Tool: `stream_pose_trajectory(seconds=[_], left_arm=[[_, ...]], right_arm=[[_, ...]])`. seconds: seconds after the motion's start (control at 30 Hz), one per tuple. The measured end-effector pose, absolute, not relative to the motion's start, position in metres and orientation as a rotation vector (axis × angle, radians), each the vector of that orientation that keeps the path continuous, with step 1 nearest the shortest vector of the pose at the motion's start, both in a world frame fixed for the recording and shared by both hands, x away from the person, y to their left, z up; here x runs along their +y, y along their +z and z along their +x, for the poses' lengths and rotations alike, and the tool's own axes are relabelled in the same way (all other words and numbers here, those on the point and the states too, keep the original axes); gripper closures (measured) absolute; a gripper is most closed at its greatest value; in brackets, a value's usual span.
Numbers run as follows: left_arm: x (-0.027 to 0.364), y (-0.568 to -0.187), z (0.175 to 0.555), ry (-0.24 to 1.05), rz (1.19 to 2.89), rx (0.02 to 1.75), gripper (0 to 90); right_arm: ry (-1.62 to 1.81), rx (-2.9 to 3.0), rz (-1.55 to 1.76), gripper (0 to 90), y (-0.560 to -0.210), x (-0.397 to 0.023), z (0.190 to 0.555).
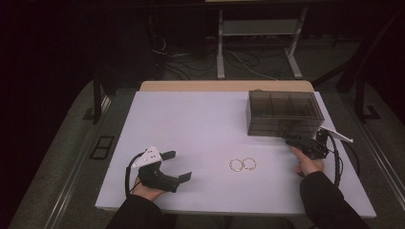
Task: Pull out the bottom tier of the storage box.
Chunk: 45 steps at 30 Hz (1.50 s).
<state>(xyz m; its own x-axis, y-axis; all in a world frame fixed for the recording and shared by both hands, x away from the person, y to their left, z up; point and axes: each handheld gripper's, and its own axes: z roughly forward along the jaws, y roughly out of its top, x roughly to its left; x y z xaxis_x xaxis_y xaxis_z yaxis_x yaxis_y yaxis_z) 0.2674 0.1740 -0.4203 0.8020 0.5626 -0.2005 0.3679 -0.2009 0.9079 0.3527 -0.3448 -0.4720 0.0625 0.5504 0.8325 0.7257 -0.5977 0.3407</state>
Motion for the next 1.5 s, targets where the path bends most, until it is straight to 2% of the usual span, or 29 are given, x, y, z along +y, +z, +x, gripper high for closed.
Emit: stream_pose_trajectory(seconds=[0.47, 0.77, 1.5], left_arm=[[0.174, -0.42, 0.267, 0.21, 1.821, 0.713, 0.0], [0.173, -0.42, 0.267, 0.214, 1.825, 0.714, 0.0], [0.173, -0.42, 0.268, 0.216, 1.828, 0.711, 0.0]], right_arm=[[-1.523, -1.224, -2.201, 71.0, -0.483, -0.348, 0.36], [-1.562, -1.169, -2.179, 77.8, -0.486, -0.348, 0.362], [-1.581, -1.18, -2.19, 79.7, -0.485, -0.345, 0.36]])
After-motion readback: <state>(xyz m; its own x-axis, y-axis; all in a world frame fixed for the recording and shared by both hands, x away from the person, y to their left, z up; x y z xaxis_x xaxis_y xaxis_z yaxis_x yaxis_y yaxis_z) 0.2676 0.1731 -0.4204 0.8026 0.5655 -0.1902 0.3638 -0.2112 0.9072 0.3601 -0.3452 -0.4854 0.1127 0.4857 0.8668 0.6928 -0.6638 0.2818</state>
